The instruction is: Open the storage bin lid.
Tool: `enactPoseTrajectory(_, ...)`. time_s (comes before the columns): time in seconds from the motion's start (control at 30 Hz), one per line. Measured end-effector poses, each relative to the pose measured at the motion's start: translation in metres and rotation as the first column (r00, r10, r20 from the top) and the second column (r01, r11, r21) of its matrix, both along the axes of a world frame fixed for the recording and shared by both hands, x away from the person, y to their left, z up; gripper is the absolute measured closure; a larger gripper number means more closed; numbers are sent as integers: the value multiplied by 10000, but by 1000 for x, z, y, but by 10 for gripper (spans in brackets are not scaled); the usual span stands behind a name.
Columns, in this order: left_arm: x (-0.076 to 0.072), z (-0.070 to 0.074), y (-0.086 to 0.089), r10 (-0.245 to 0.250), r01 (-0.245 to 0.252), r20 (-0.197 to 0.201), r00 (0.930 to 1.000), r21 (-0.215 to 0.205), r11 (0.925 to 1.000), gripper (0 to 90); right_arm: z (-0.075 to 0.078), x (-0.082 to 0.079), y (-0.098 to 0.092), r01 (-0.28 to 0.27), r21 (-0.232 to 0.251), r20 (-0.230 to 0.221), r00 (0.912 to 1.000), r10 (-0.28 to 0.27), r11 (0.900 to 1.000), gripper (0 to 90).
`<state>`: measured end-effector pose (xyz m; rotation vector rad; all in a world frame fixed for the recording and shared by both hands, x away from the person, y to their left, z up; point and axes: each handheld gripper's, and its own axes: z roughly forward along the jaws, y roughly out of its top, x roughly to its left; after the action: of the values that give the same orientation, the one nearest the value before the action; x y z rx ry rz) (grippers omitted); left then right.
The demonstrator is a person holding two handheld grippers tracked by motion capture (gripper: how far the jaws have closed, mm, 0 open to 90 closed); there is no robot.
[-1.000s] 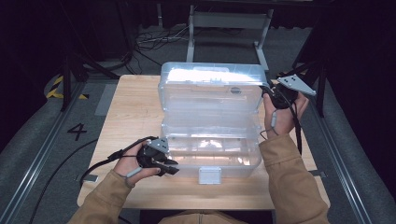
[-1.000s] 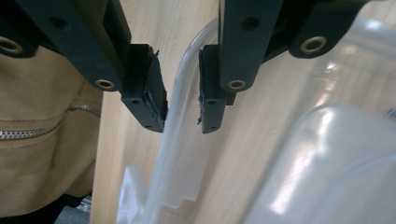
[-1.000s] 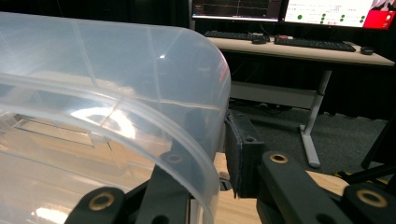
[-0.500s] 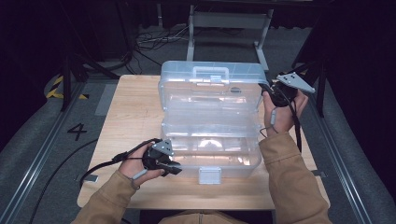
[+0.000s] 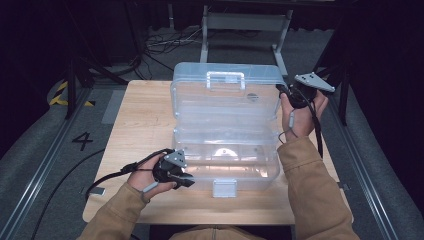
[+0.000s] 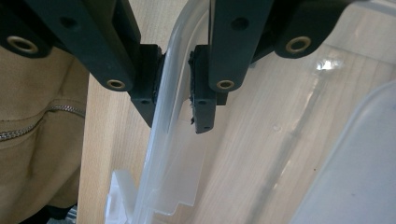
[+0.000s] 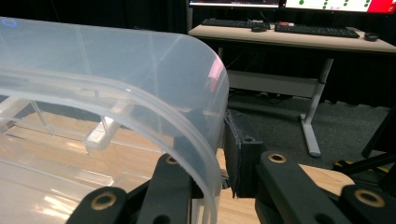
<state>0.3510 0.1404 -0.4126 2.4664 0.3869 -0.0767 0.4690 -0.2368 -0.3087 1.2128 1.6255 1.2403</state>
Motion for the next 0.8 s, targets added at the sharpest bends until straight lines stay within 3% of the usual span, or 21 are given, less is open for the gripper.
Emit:
enactPoseTrajectory(0.23, 0, 1, -1, 3, -2, -54, 10000, 128, 9999, 786, 3, 11, -1, -69, 17, -448, 9990, 69, 10000, 798)
enactPoseTrajectory(0.8, 1, 1, -1, 63, -61, -119, 9999, 117, 9999, 783, 1, 33, 0, -72, 24, -698, 9975, 73, 10000, 797)
